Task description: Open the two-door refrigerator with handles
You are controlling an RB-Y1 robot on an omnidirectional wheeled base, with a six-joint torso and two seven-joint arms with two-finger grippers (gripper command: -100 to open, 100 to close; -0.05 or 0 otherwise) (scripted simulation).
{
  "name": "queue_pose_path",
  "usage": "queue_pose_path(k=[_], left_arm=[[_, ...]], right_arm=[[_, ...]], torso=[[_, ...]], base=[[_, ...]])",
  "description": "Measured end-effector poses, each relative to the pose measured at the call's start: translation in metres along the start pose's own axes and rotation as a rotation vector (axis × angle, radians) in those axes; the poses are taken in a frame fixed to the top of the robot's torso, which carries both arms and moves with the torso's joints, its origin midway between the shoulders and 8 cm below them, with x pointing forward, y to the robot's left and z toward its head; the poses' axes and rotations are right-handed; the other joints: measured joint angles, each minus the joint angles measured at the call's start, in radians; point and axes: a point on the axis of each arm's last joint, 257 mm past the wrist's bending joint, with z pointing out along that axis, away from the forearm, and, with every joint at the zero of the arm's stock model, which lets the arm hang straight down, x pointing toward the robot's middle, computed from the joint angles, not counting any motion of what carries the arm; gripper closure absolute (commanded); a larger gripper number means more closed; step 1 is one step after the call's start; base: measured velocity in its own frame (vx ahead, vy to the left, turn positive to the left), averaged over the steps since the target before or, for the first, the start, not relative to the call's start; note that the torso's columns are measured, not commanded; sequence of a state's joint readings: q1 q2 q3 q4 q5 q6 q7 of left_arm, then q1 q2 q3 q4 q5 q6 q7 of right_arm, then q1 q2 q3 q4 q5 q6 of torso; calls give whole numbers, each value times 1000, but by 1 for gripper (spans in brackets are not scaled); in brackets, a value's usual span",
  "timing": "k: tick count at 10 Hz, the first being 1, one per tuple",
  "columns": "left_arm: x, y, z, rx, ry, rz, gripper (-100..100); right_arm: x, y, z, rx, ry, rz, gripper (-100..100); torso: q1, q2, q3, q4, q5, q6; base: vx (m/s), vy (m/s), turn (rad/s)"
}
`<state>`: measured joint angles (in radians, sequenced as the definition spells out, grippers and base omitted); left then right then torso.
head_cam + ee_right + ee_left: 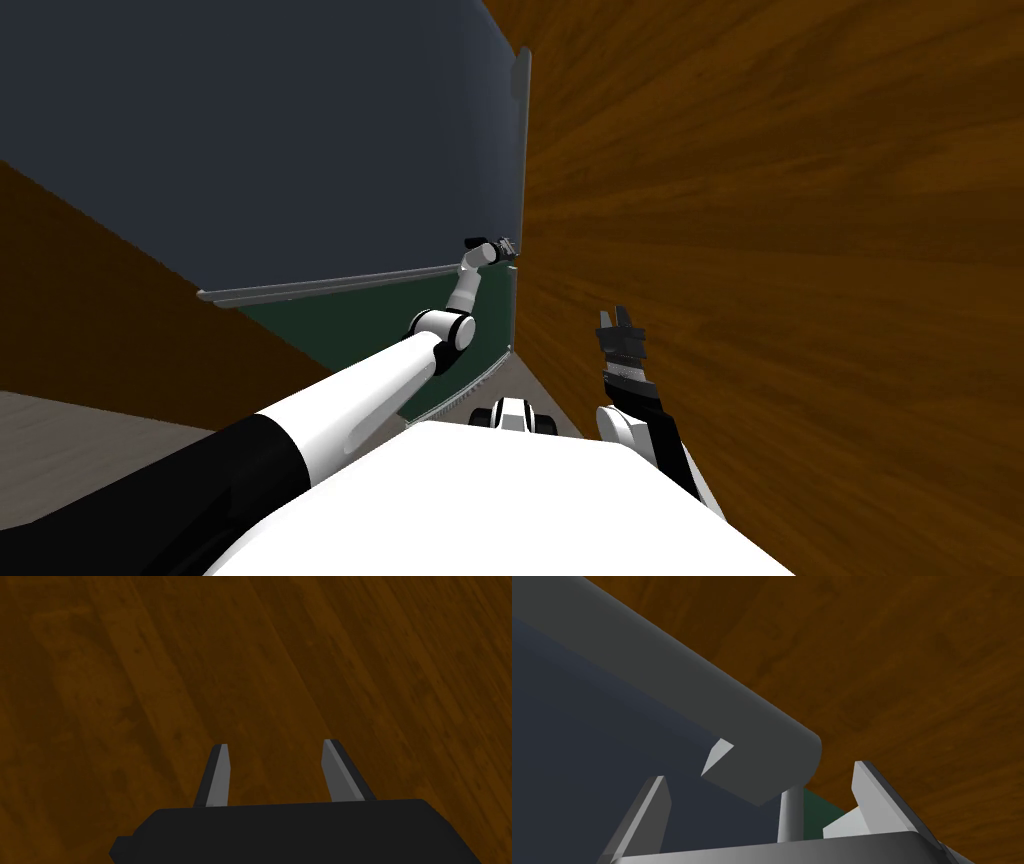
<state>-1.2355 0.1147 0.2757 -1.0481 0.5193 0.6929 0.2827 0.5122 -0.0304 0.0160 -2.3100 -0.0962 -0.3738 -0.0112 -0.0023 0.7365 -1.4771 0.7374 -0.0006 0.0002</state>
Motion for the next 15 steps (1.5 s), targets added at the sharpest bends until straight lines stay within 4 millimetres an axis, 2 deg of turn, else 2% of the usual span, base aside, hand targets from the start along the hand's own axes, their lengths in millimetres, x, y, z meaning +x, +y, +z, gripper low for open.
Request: queue_pose_path(k=[2, 4, 5, 6, 7, 9, 15], left_arm=[[3, 13, 4, -20, 7, -37, -100], [5, 10, 5, -18, 7, -39, -100], [6, 9, 5, -18, 7, -39, 100], [6, 8, 5, -16, 8, -37, 100], [20, 13, 7, -21, 30, -35, 100], [37, 30, 9, -55, 60, -39, 100], [104, 81, 7, -163, 181, -44, 100]], right_arm=[[0, 0, 0, 0, 0, 0, 0], [0, 0, 0, 0, 0, 0, 0], [0, 0, 0, 0, 0, 0, 0], [0, 0, 0, 0, 0, 0, 0], [0, 0, 0, -1, 0, 0, 0], [0, 0, 0, -1, 0, 0, 0], [0, 0, 0, -1, 0, 0, 0]], torso=[[2, 4, 3, 1, 1, 0], [-1, 3, 2, 1, -1, 1], [1, 3, 2, 1, 0, 0], [3, 3, 2, 0, 1, 1], [2, 10, 5, -1, 0, 7], [5, 5, 4, 1, 2, -2], [6, 6, 4, 2, 2, -2]], base=[[129, 5, 13], [72, -37, 2], [8, -4, 7], [-204, 69, -123], [-242, 108, -146], [-224, 59, -106], [-267, 79, -117]])
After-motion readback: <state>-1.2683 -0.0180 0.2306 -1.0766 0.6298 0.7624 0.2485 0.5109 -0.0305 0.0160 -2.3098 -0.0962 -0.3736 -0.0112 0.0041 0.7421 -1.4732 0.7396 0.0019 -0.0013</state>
